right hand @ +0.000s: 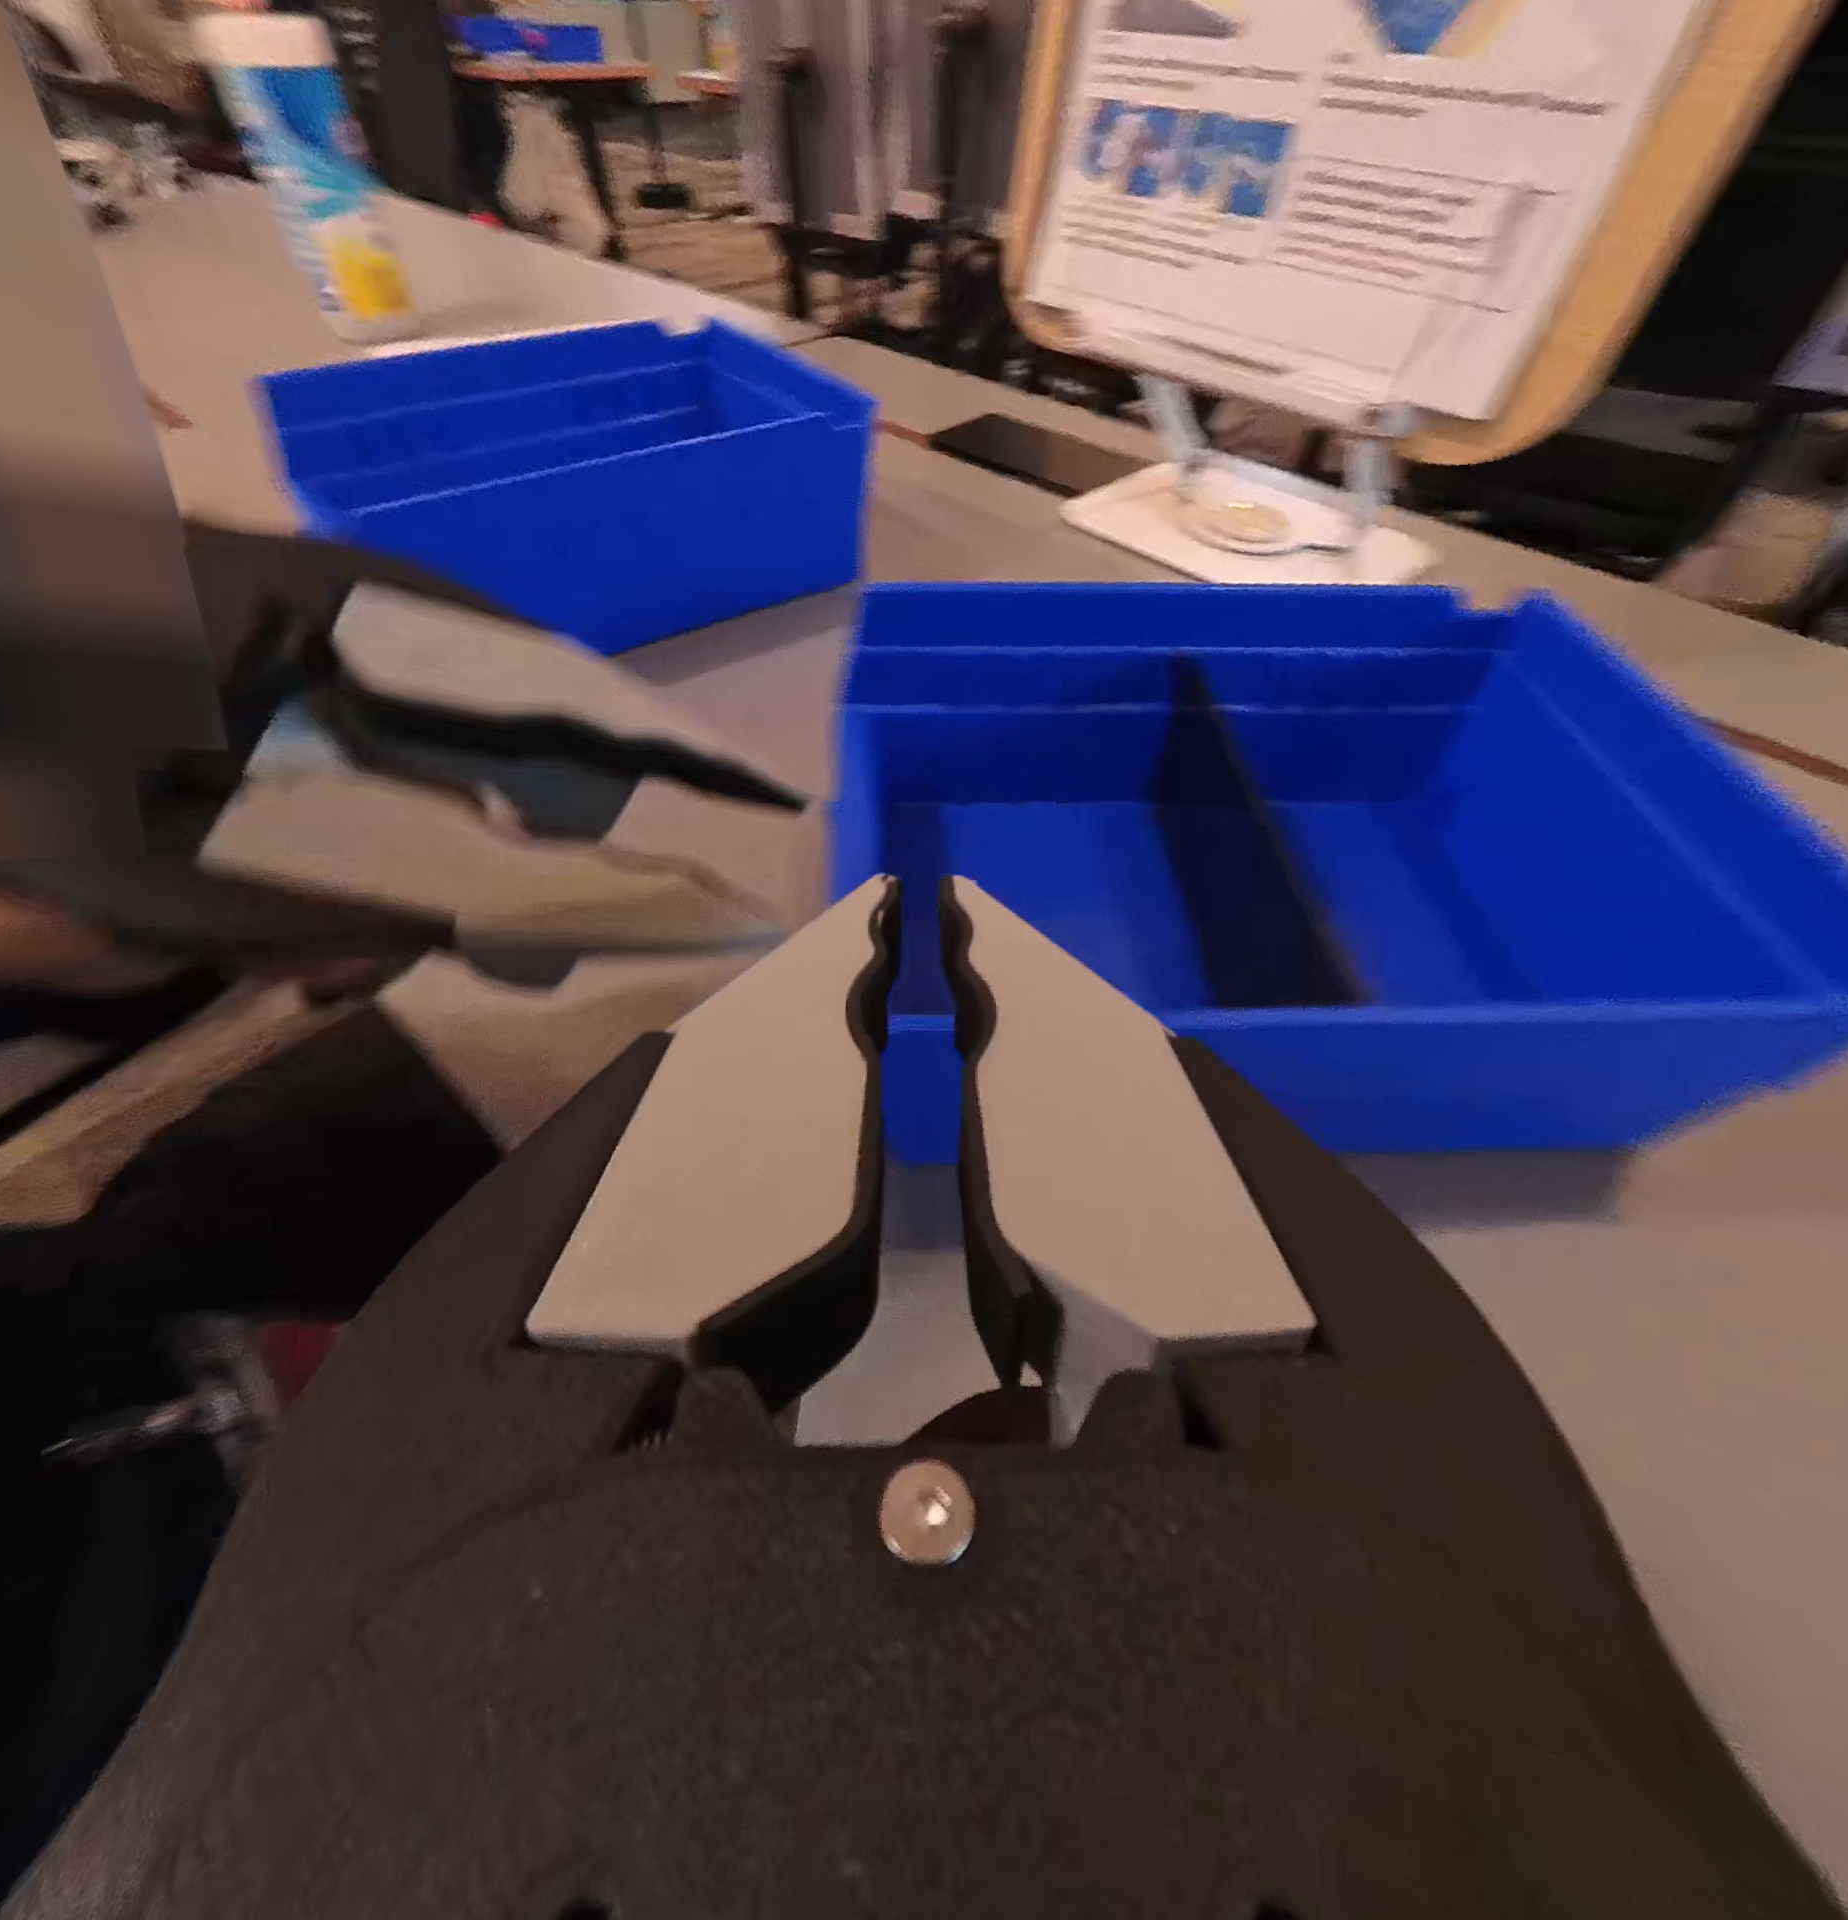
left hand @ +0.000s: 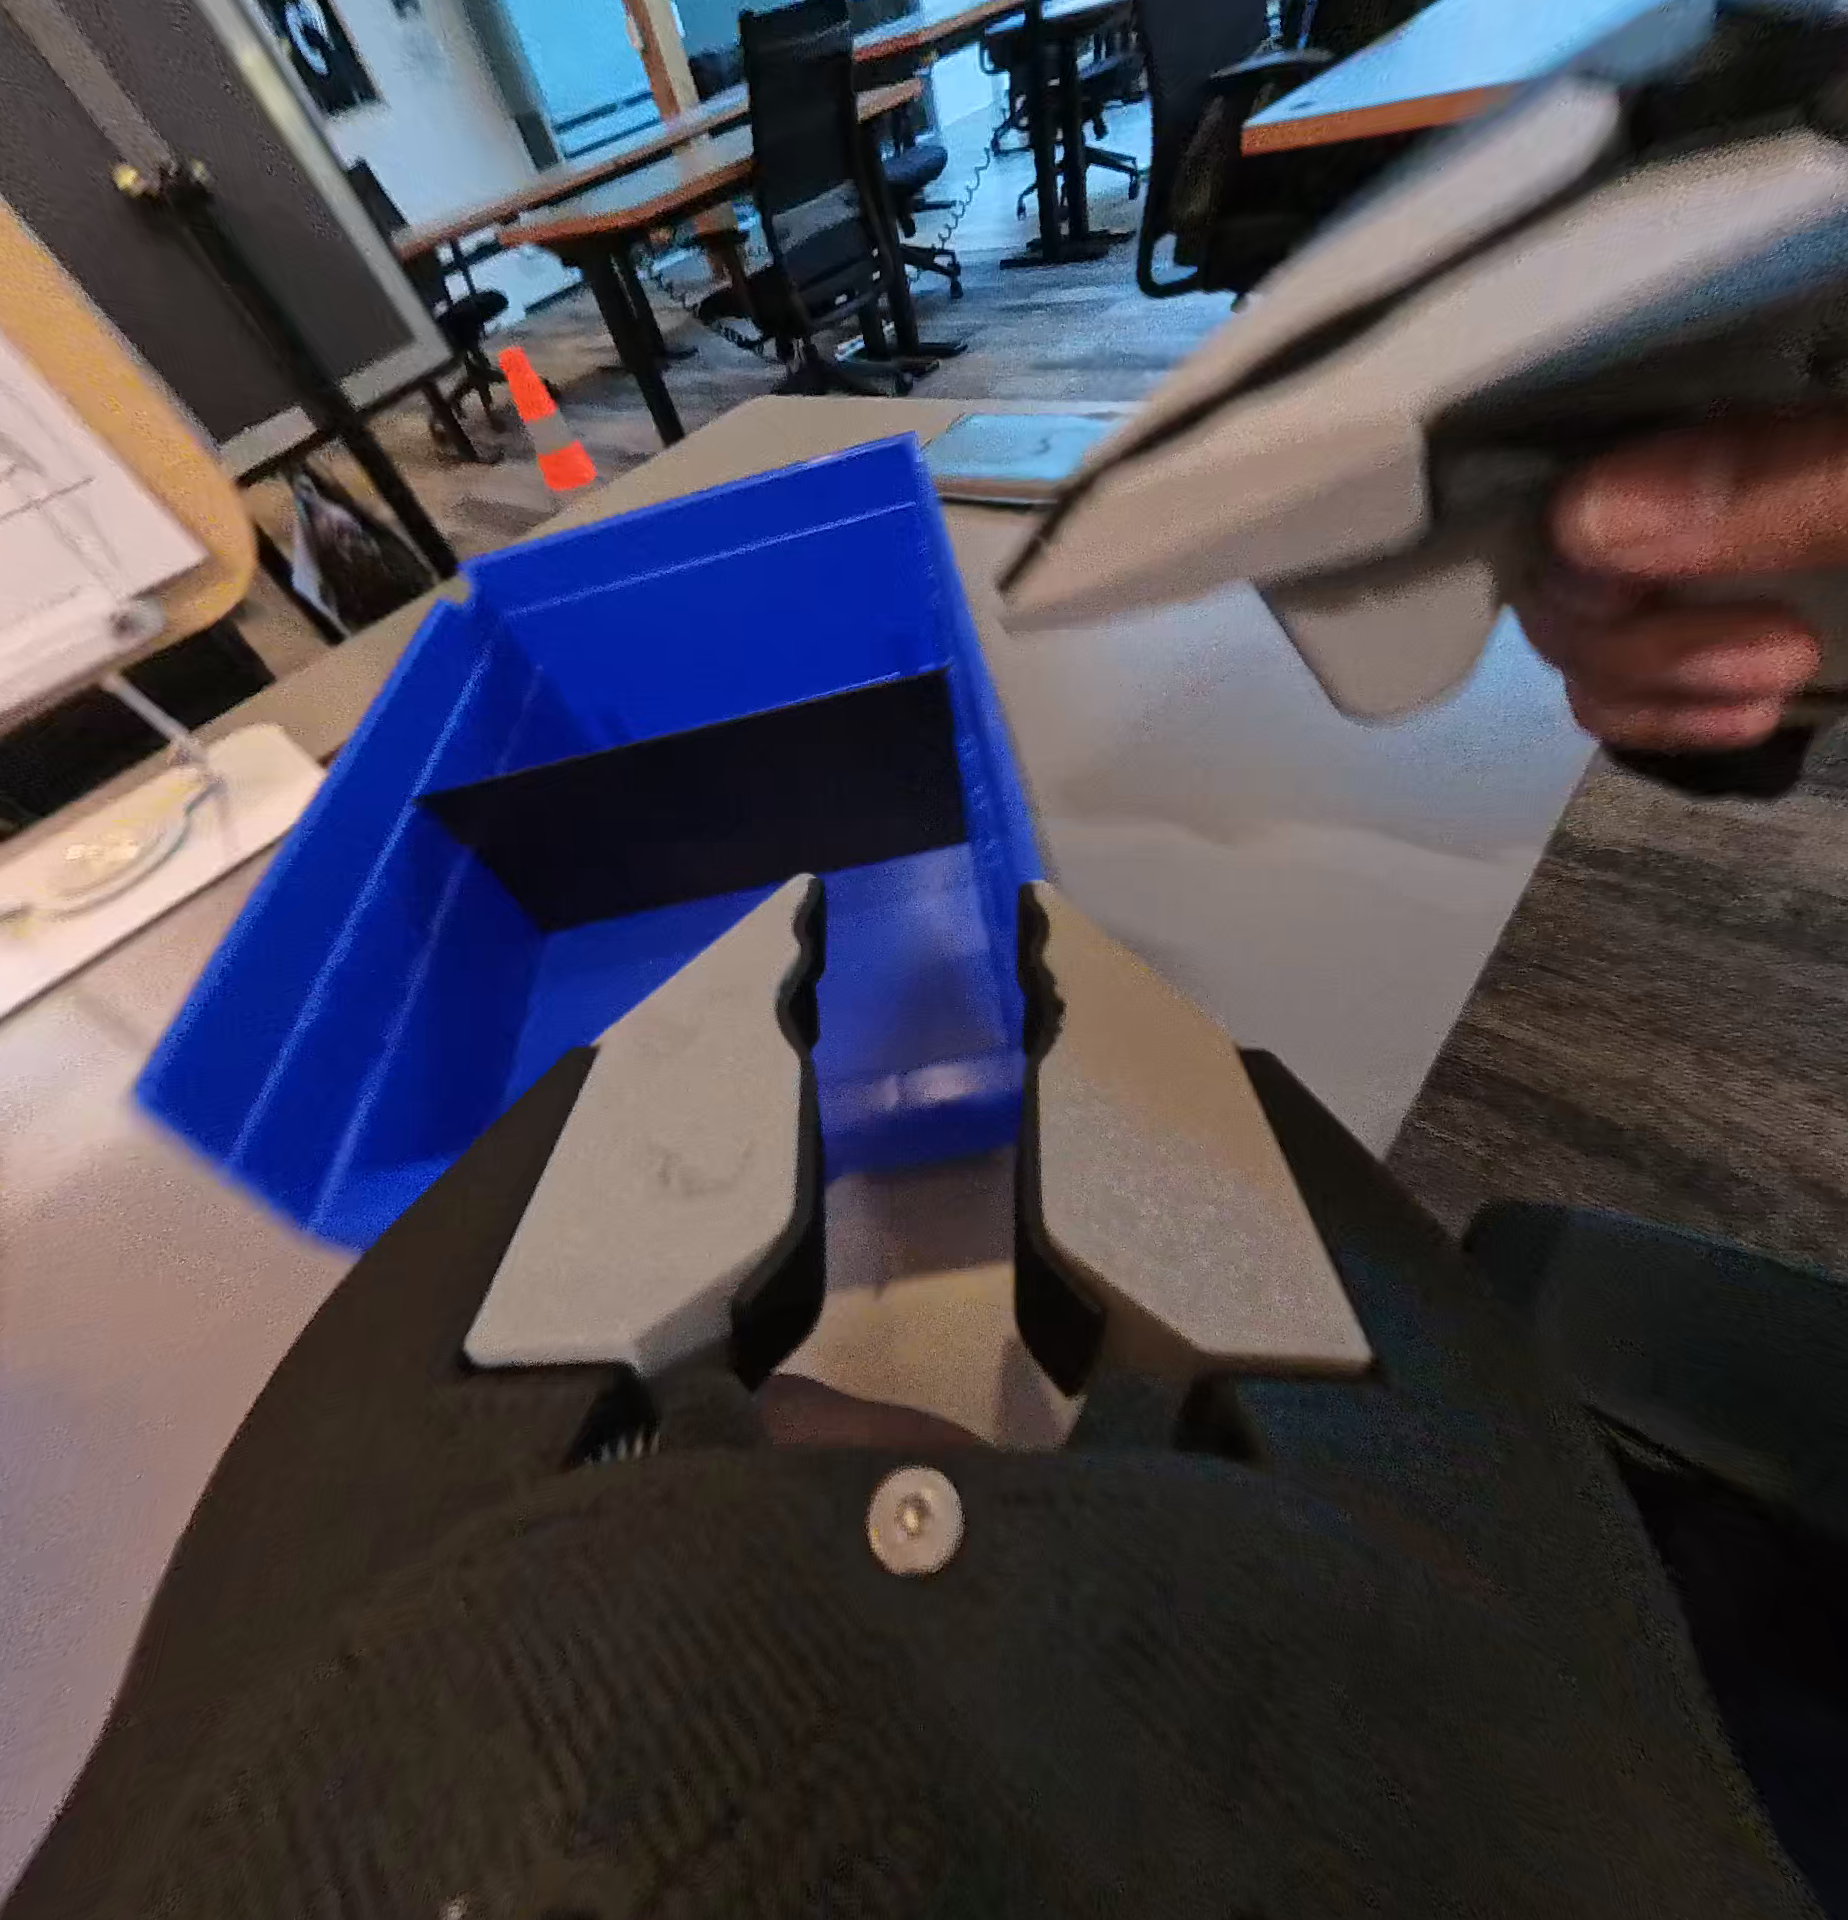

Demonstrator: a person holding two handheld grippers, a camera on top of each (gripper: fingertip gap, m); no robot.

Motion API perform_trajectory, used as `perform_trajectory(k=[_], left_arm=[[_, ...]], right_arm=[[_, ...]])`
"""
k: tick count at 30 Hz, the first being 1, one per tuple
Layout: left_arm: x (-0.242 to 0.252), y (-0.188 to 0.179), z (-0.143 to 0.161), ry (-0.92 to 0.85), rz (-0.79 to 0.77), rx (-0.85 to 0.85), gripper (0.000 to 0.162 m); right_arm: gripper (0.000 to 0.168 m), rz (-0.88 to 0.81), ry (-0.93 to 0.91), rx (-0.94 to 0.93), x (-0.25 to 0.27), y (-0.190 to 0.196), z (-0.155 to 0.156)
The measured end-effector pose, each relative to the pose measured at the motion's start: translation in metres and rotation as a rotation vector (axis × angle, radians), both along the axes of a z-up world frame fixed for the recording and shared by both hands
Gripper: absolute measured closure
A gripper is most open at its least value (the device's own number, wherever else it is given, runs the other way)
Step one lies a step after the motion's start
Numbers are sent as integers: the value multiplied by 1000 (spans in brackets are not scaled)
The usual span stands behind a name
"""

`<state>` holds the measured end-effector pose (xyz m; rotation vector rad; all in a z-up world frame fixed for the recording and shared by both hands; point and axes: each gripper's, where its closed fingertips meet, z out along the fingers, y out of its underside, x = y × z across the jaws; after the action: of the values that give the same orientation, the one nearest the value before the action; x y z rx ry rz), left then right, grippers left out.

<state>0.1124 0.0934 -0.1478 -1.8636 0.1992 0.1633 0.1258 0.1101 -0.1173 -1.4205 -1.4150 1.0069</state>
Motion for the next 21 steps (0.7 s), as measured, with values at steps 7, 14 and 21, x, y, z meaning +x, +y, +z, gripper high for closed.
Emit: perform_trajectory(k=[7,14,21], left_arm=[[-97,-136,13,-58,40,-94,125],[-192,-251,-19,-68,228,-238,128],[-242,-273,-37,-16,371,-269,130]], right_arm=[[168,71,-191,90,-44,-67,-62],[168,-160,-368,211,-6,17,-93],[168,-405,-391,144,43,118,-87]])
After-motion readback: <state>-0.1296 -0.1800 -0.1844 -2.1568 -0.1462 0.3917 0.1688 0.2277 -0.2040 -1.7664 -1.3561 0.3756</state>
